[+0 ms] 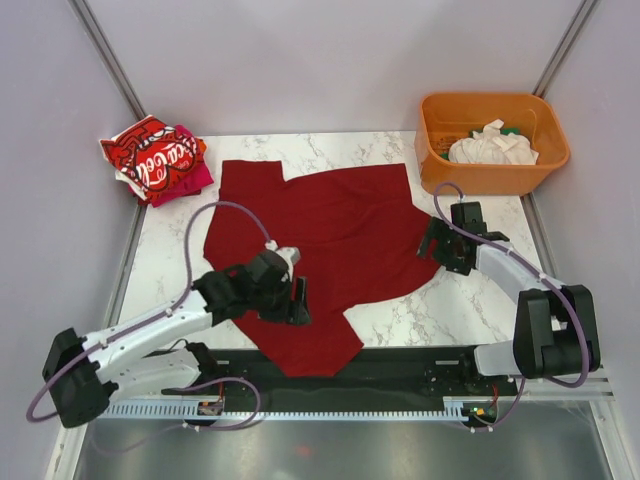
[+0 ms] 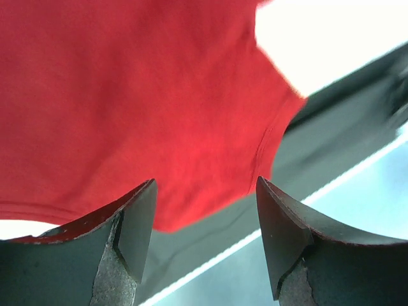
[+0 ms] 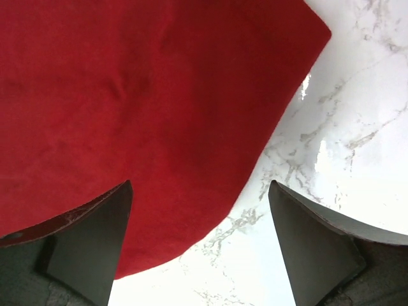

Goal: Fold and stack the t-shirts
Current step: Fold the tshirt

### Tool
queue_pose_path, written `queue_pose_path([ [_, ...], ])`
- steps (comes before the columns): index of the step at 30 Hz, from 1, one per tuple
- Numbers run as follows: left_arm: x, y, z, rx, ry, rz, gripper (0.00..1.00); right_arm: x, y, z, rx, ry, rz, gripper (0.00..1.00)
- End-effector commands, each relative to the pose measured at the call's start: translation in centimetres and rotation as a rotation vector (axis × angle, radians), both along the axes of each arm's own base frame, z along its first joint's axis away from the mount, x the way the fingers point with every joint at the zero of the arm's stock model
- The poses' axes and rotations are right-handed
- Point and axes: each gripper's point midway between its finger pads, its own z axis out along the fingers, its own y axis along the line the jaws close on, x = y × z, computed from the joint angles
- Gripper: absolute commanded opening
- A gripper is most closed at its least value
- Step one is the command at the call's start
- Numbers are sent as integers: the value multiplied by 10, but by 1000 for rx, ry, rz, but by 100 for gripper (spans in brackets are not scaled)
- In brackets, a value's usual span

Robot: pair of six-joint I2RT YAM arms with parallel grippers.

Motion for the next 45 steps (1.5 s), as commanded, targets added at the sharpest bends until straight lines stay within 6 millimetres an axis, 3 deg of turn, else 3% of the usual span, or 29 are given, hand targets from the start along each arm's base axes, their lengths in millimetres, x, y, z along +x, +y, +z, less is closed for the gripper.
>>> queue_pose_path([
  [1, -39, -9, -26, 91, 87, -101, 70, 15, 13, 26, 72, -109, 11, 97],
  [4, -76, -22, -29, 116, 90, -264, 70, 13, 11, 35, 67, -132, 13, 98],
  [5, -66, -7, -35, 187, 165, 158, 71, 12, 10, 39, 62, -140, 11, 98],
  [6, -80, -6, -36, 225, 151, 127, 93, 10, 10, 39, 58, -135, 15, 98],
  [10, -100, 21, -47, 423, 123, 172, 95, 6, 13, 40, 71, -131, 37, 98],
  [11, -105, 32, -58, 472, 139, 200, 96, 6, 13, 40, 74, -134, 38, 98],
  [17, -104, 51, -71, 475, 125, 260, 100, 4, 15, 44, 71, -143, 67, 98],
  [18, -102, 36, -70, 402, 130, 257, 100, 3, 14, 44, 67, -141, 67, 98],
  [21, -109, 30, -79, 393, 163, 235, 95, 2, 13, 42, 60, -135, 70, 98],
  [27, -115, -3, -90, 339, 205, 185, 93, 0, 13, 39, 60, -126, 75, 98],
  [31, -111, -18, -95, 272, 200, 195, 82, 0, 11, 41, 45, -133, 85, 98],
  [35, -109, -16, -104, 311, 192, 215, 66, -2, 10, 42, 36, -130, 88, 98],
  [36, -108, -15, -104, 313, 188, 218, 47, -2, 10, 42, 37, -130, 89, 98],
  [39, -104, -22, -94, 273, 162, 211, 10, -4, 13, 42, 48, -131, 98, 98],
  [41, -98, -30, -80, 233, 134, 206, 2, -5, 14, 42, 53, -129, 102, 98],
  [45, -82, -30, -44, 215, 67, 227, 2, -17, 18, 35, 86, -102, 96, 98],
])
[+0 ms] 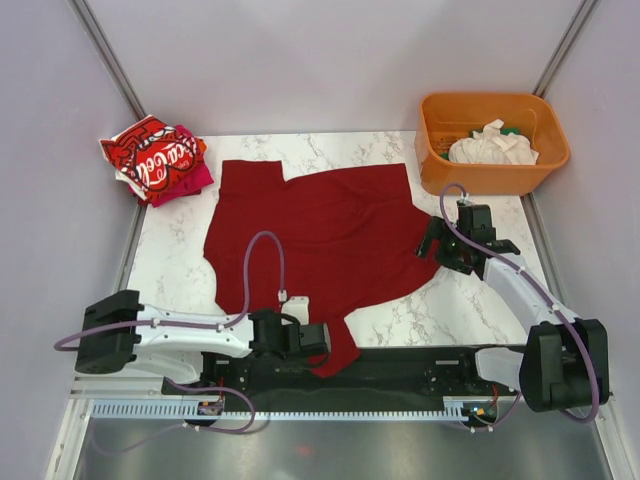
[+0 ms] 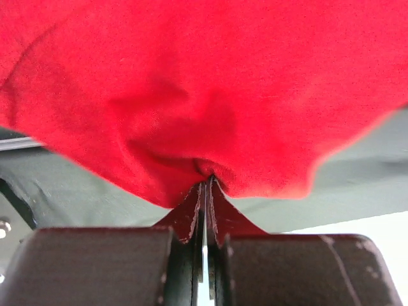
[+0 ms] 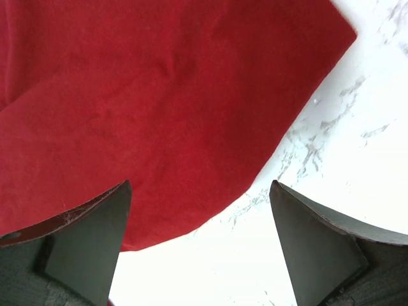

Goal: Fold and stack the t-shirts
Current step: Fold the tshirt

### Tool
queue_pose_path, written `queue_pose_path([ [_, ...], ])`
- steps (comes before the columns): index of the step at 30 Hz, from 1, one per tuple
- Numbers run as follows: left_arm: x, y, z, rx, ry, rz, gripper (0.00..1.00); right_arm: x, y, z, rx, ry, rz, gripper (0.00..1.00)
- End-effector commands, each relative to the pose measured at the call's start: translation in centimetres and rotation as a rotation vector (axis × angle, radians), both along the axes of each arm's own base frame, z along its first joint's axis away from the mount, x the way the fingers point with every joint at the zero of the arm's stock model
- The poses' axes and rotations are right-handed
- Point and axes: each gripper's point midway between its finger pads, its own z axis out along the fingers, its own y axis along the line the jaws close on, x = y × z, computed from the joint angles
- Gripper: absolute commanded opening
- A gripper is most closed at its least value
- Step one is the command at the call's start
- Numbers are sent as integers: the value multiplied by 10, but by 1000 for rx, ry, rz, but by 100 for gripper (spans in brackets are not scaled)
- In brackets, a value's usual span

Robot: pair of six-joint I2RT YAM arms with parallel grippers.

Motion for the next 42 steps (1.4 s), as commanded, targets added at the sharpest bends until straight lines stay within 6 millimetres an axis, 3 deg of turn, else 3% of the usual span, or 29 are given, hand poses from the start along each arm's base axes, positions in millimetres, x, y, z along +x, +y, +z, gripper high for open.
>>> queue_pose_path([
  [1, 30, -19, 52, -101, -139, 58, 2, -12, 6, -3, 42, 6, 3, 98],
  [7, 62, 4, 90, -158, -224, 108, 2, -26, 9, -19, 80, 30, -23, 98],
  [15, 90, 34, 116, -179, -299, 185, 2, -30, 2, -38, 67, 48, -99, 98],
  [20, 95, 35, 132, -236, -321, 216, 2, -9, -3, -47, 44, 14, -122, 94],
  [23, 98, 36, 138, -255, -329, 229, 2, 7, -5, -56, 22, 14, -119, 86],
  [25, 99, 36, 141, -266, -334, 236, 2, 22, -5, -56, 12, -9, -109, 69],
  [26, 100, 36, 143, -271, -336, 238, 2, 26, -5, -56, 7, -14, -107, 52],
  [28, 101, 35, 153, -303, -347, 245, 2, 31, -9, -49, -14, -30, -108, 33],
  [29, 93, 57, 145, -203, -333, 210, 2, 28, -10, -47, -24, -19, -104, 21],
  [31, 100, 64, 160, -206, -389, 225, 2, 30, -19, -25, -68, -55, -117, 12],
  [32, 98, 69, 164, -197, -391, 220, 2, 17, -24, -25, -93, -3, -122, 3],
  [33, 97, 72, 167, -193, -394, 216, 2, 21, -25, 0, -99, -50, -125, 2],
  [34, 98, 75, 177, -203, -406, 223, 2, 17, -26, 9, -107, -56, -117, 1],
  [35, 96, 81, 178, -183, -402, 222, 2, 5, -27, 13, -116, -26, -103, 2],
  [37, 95, 85, 189, -193, -412, 229, 2, -2, -27, 44, -111, -79, -97, 7],
  [39, 93, 92, 193, -189, -417, 234, 2, -18, -24, 62, -91, -82, -74, 47],
  [40, 94, 92, 199, -203, -425, 241, 2, -22, -23, 66, -87, -80, -68, 88],
  [41, 94, 94, 201, -205, -428, 244, 2, -30, -24, 66, -89, -61, -67, 98],
  [42, 94, 97, 202, -201, -437, 248, 2, -33, -24, 69, -87, -72, -69, 98],
])
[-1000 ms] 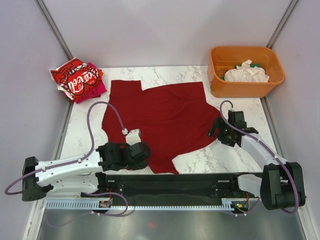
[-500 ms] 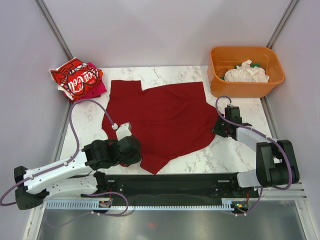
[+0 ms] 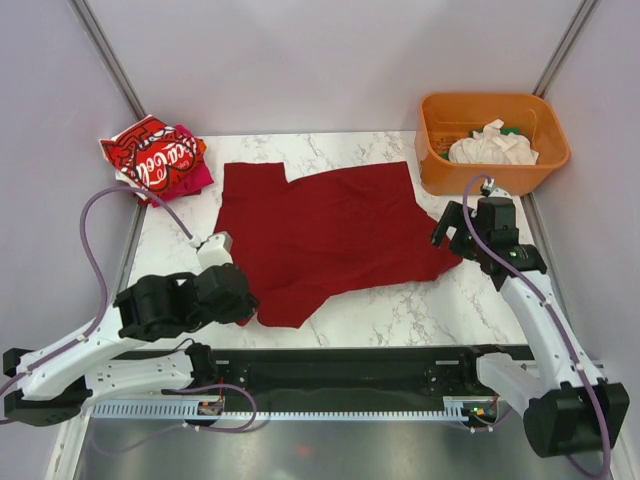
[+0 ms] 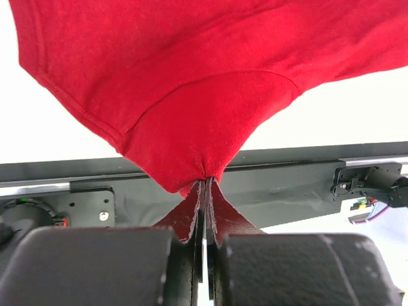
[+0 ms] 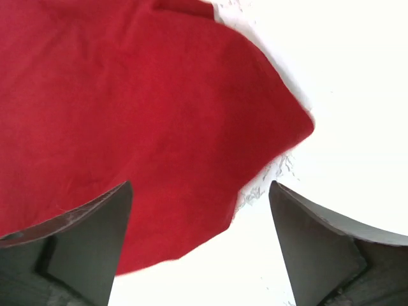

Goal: Fold and stack the t-shirts
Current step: Fold the tshirt

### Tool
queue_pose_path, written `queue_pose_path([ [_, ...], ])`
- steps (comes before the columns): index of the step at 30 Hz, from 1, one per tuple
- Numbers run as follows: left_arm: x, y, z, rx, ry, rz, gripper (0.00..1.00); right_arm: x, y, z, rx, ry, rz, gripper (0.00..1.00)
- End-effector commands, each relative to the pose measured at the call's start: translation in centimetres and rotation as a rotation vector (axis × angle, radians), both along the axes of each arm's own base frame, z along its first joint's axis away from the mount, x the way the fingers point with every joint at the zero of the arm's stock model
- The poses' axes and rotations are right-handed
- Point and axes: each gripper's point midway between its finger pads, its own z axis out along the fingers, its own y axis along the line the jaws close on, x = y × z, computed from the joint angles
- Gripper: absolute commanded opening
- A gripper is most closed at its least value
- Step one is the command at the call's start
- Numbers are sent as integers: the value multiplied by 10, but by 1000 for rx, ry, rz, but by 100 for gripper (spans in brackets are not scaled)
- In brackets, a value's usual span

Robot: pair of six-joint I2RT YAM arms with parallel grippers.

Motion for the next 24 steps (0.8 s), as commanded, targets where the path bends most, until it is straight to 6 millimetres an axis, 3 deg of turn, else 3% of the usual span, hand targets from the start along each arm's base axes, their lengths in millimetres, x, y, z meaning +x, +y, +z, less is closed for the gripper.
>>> queue_pose_path([
  [1, 5, 24, 11, 56, -54, 37, 2, -35, -6, -8, -28, 108, 7, 98],
  [5, 5, 23, 10, 69, -51, 32, 2, -40, -10, -15, -20, 132, -48, 98],
  [8, 5, 23, 8, 75, -46, 29, 2, -40, 7, -18, 102, 105, -68, 98],
  [12, 4, 26, 4, 77, -46, 34, 2, -57, 31, -63, 252, 197, -55, 98],
  [16, 4, 28, 0, 83, -45, 40, 2, -74, 38, -97, 280, 291, -32, 86],
  [17, 4, 29, -2, 83, -44, 42, 2, -82, 41, -109, 302, 313, -39, 79],
  [19, 3, 29, -5, 87, -37, 45, 2, -86, 44, -118, 330, 314, -40, 73],
  [24, 4, 27, -6, 76, -41, 53, 2, -90, 35, -143, 276, 352, -78, 72],
])
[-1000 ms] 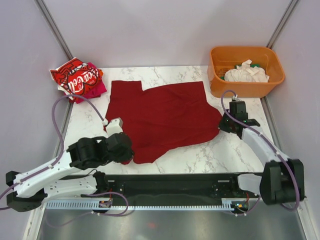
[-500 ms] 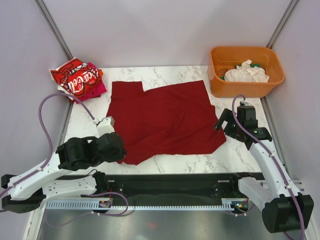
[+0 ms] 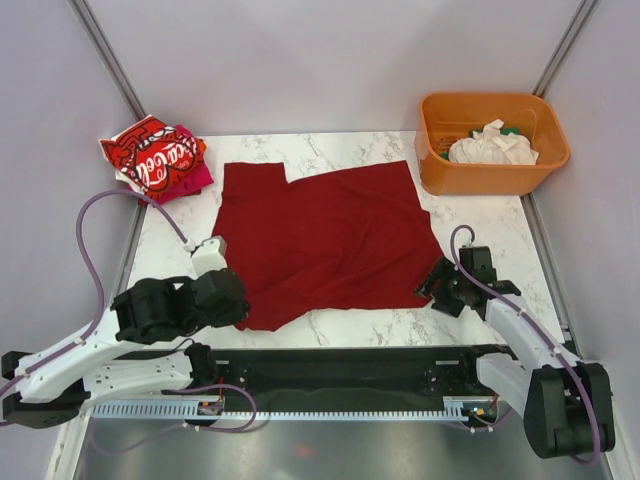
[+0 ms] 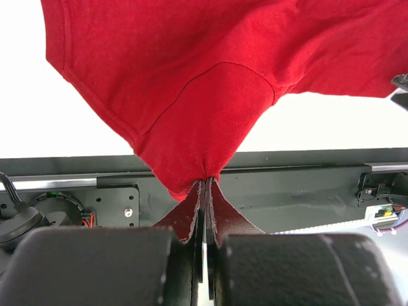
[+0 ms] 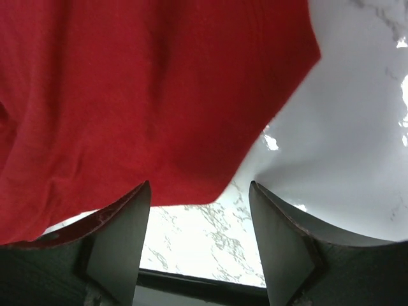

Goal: Fold and stack the t-shirts
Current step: Fold the tshirt

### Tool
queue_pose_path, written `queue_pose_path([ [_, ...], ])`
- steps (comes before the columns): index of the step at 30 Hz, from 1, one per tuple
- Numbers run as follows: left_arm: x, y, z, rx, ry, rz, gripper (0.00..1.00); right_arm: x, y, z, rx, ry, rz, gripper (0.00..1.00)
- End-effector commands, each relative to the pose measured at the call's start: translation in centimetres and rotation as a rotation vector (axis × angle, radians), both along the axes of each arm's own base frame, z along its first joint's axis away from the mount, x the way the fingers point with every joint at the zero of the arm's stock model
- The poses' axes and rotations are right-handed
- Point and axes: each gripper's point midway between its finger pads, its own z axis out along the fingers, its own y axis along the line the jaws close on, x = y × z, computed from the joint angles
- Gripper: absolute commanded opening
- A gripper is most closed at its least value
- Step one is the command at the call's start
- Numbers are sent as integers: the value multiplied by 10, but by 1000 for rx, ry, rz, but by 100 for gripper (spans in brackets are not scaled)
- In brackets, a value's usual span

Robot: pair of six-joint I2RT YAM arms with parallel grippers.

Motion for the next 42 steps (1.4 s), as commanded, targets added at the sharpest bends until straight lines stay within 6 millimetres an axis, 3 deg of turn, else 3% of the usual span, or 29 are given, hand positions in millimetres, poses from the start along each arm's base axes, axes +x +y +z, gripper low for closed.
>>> queue_pose_path([
  [1, 8, 6, 2, 16, -42, 33, 2, 7, -5, -16, -33, 1, -22, 70],
  [3, 8, 5, 3, 21, -40, 29, 2, 10, -8, -23, -49, 15, -23, 68],
  [5, 8, 5, 2, 21, -39, 31, 2, 19, -9, -26, -60, -1, -24, 57],
  [6, 8, 5, 2, 19, -37, 30, 2, 23, -10, -26, -67, -9, -18, 45],
  [7, 8, 5, 3, 16, -37, 31, 2, 27, -9, -24, -71, -22, -9, 15],
  [8, 8, 5, 2, 16, -37, 31, 2, 34, -9, -17, -72, -37, -4, 0],
  [10, 8, 4, 4, 11, -38, 30, 2, 40, -12, -5, -101, -63, 10, 0],
  [12, 7, 5, 3, 10, -37, 29, 2, 49, -17, 27, -137, -109, 17, 0],
  [13, 7, 6, 4, 7, -38, 29, 2, 43, -24, 35, -186, -89, 36, 0],
  [14, 7, 6, 4, 5, -39, 29, 2, 60, -26, 65, -205, -152, 42, 0],
  [15, 7, 6, 4, 5, -41, 30, 2, 65, -28, 74, -227, -151, 58, 0],
  [16, 7, 6, 4, 6, -43, 32, 2, 65, -30, 79, -256, -132, 104, 1],
  [17, 8, 7, 5, 8, -47, 33, 2, 82, -25, 91, -250, -135, 136, 7],
  [18, 9, 7, 5, 8, -51, 38, 2, 89, -22, 92, -248, -125, 158, 18],
  [19, 10, 7, 6, 8, -57, 40, 2, 96, -20, 90, -245, -111, 181, 40],
  [20, 11, 8, 7, 9, -61, 44, 2, 110, -9, 83, -216, -78, 243, 51],
  [21, 11, 8, 7, 5, -63, 47, 2, 118, -4, 78, -204, -63, 272, 69],
  [22, 11, 8, 8, 5, -65, 50, 2, 125, 1, 73, -199, -49, 297, 98],
  [23, 12, 9, 7, 8, -66, 53, 2, 141, 8, 67, -206, -29, 330, 98],
  [25, 12, 8, 7, 14, -66, 51, 2, 151, 5, 67, -232, -23, 313, 98],
  [27, 12, 7, 8, 21, -64, 38, 2, 155, -4, 81, -272, -72, 252, 98],
  [31, 11, 8, 4, 24, -60, 36, 2, 135, -19, 89, -308, -147, 150, 98],
  [34, 12, 8, 1, 37, -58, 38, 2, 107, -23, 71, -288, -147, 118, 96],
  [36, 12, 6, 0, 40, -56, 33, 2, 103, -23, 65, -281, -141, 111, 93],
  [39, 13, 3, 0, 45, -51, 23, 2, 101, -24, 54, -285, -124, 108, 81],
  [42, 11, 2, -2, 47, -45, 17, 2, 103, -25, 40, -286, -110, 109, 79],
])
